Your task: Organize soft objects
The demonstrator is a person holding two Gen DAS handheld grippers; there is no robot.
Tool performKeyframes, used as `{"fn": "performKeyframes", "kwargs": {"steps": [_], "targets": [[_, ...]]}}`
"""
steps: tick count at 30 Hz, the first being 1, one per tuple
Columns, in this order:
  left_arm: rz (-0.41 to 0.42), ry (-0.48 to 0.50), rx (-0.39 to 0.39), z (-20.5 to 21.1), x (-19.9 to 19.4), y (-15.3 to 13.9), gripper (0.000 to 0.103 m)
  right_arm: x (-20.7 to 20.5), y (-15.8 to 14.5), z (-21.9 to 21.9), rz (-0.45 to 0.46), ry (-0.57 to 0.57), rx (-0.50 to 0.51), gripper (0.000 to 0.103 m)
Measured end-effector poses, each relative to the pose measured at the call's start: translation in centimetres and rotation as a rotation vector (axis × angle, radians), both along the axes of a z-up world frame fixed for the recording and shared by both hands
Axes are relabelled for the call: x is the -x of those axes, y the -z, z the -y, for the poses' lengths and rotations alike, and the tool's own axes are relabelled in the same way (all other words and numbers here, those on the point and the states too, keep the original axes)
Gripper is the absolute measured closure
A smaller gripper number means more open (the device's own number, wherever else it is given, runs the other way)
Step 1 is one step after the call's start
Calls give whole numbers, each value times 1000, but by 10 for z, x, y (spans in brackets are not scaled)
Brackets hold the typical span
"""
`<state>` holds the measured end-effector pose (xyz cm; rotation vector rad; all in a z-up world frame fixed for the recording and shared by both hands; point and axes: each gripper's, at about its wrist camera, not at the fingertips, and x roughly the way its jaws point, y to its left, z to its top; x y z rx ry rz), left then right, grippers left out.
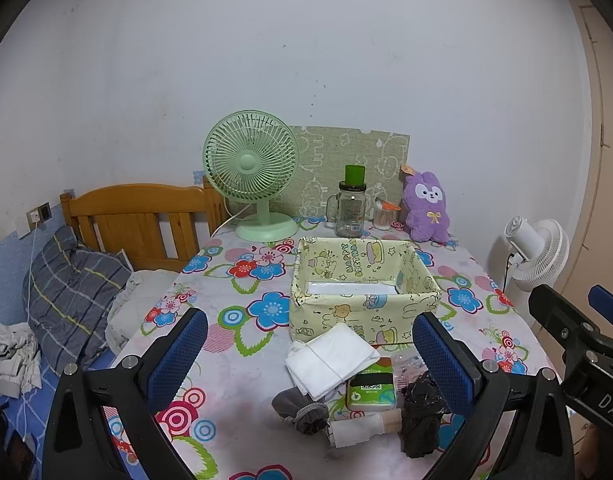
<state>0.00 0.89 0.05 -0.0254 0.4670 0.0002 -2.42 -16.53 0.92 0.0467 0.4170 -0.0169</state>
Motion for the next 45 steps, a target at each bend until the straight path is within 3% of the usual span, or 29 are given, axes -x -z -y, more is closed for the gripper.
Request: {"fn": "performKeyframes", "kwargs": {"steps": [26, 45], "targets": [[3, 14, -2, 5, -2, 2, 0, 0, 0, 6, -6, 25, -18, 0], [-37, 53, 11, 9, -20, 28, 0, -26, 21, 2, -53, 12, -26, 0]]}}
